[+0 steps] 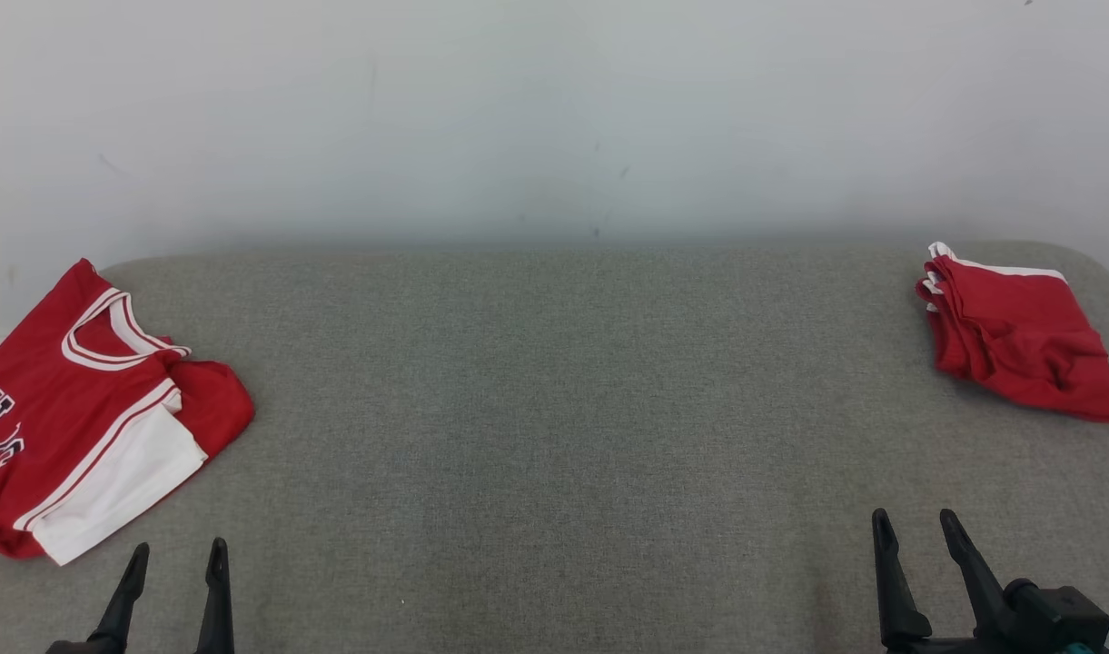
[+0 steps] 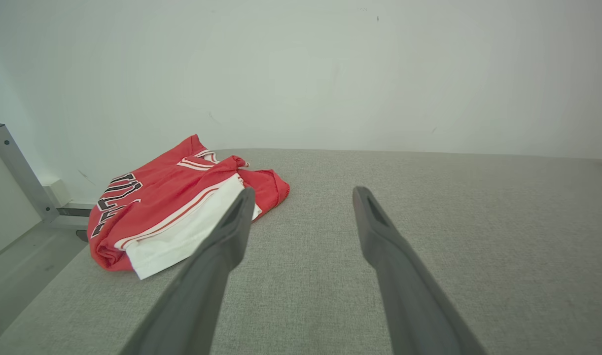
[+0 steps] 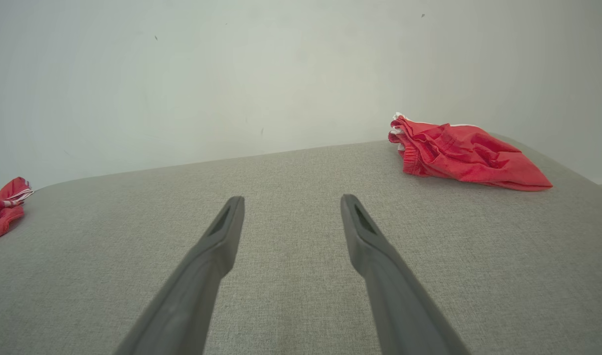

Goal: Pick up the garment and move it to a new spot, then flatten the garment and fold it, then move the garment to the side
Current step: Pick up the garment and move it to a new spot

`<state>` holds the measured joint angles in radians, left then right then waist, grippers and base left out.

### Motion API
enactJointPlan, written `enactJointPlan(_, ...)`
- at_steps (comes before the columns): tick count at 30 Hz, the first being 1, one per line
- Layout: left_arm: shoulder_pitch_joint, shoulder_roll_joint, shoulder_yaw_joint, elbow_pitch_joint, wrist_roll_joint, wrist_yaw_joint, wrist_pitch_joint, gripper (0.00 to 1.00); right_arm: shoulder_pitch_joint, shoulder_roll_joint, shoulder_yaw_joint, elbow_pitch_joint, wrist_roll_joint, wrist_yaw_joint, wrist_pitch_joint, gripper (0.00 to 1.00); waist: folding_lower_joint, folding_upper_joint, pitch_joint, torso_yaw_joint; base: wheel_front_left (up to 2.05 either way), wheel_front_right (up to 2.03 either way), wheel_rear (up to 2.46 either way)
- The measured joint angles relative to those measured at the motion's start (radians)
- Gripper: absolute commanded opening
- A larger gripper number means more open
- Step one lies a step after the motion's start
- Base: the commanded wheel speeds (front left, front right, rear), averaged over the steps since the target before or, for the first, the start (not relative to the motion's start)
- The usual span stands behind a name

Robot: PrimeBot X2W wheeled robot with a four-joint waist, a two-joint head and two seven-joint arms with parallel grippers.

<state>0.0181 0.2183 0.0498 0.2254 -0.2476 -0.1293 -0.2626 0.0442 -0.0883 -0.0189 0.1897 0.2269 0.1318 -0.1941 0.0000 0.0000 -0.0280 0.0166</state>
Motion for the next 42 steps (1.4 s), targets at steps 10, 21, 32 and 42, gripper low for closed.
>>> enactJointPlan(10,-0.006,0.001,-0.004,0.006,0.002,0.000,0.000,1.00,0.000,-0.003,0.004,0.008,0.003,0.000,0.000,1.00,0.0000,0.0000,-0.003,0.009,0.00,0.00,0.00)
enactJointPlan(21,-0.018,0.008,-0.020,0.012,0.001,-0.002,0.000,1.00,0.014,-0.001,0.007,0.007,0.011,0.000,-0.002,1.00,0.0000,0.0000,-0.009,0.051,0.00,0.00,0.00)
enactJointPlan(32,-0.036,0.022,-0.023,0.036,-0.010,-0.001,0.000,1.00,0.040,0.008,0.005,0.019,0.018,0.000,-0.010,1.00,0.0000,0.0000,-0.010,0.198,0.00,0.00,0.00)
enactJointPlan(42,-0.035,0.034,-0.013,0.042,-0.033,0.006,0.000,1.00,0.040,0.008,0.012,0.015,0.017,0.000,-0.012,1.00,0.0000,0.0000,-0.006,0.388,0.00,0.00,0.00)
